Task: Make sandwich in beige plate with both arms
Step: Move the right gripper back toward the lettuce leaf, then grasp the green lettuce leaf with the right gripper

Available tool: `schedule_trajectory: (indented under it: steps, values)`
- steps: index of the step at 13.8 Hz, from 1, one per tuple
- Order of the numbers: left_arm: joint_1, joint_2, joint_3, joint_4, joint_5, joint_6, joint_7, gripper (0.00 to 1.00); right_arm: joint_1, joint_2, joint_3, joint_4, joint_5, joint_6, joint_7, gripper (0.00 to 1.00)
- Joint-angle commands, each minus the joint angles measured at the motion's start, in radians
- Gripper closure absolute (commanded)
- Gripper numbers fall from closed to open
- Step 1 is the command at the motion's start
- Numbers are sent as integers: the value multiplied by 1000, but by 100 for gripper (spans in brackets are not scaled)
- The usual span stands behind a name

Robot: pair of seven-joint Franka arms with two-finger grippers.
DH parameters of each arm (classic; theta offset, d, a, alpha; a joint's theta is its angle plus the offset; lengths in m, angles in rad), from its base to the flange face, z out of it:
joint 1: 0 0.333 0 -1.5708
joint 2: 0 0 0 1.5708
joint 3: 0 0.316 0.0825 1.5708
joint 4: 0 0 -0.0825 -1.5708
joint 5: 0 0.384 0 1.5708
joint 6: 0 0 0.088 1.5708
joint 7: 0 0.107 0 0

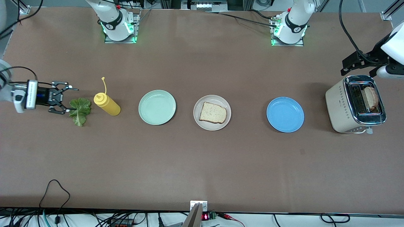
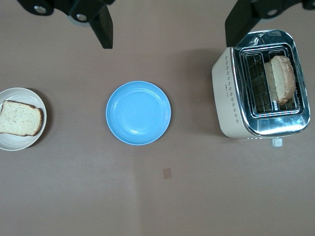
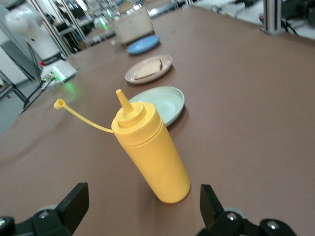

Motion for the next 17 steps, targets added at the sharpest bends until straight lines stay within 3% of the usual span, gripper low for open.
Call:
schedule_trajectory:
  steps: [1, 4, 7, 11, 13, 17]
  values:
    - [-4, 15, -2, 29, 16, -11, 17, 0, 55, -138, -3, -26, -146, 120, 262, 0]
    - [1, 15, -2, 28, 13, -24, 2, 0, 121, -215, -3, -29, -321, 263, 523, 0]
    - [8, 23, 0, 25, 10, -54, 2, 0, 166, -215, -3, -35, -466, 399, 729, 0]
    - [15, 23, 9, 23, 18, -54, 3, 0, 229, -196, -2, -38, -654, 476, 1178, 0]
    - [13, 24, 6, 25, 18, -54, 3, 0, 252, -160, 0, -60, -726, 557, 1333, 0]
    - [13, 23, 0, 25, 18, -57, 3, 0, 261, -37, 3, -92, -737, 746, 1377, 0]
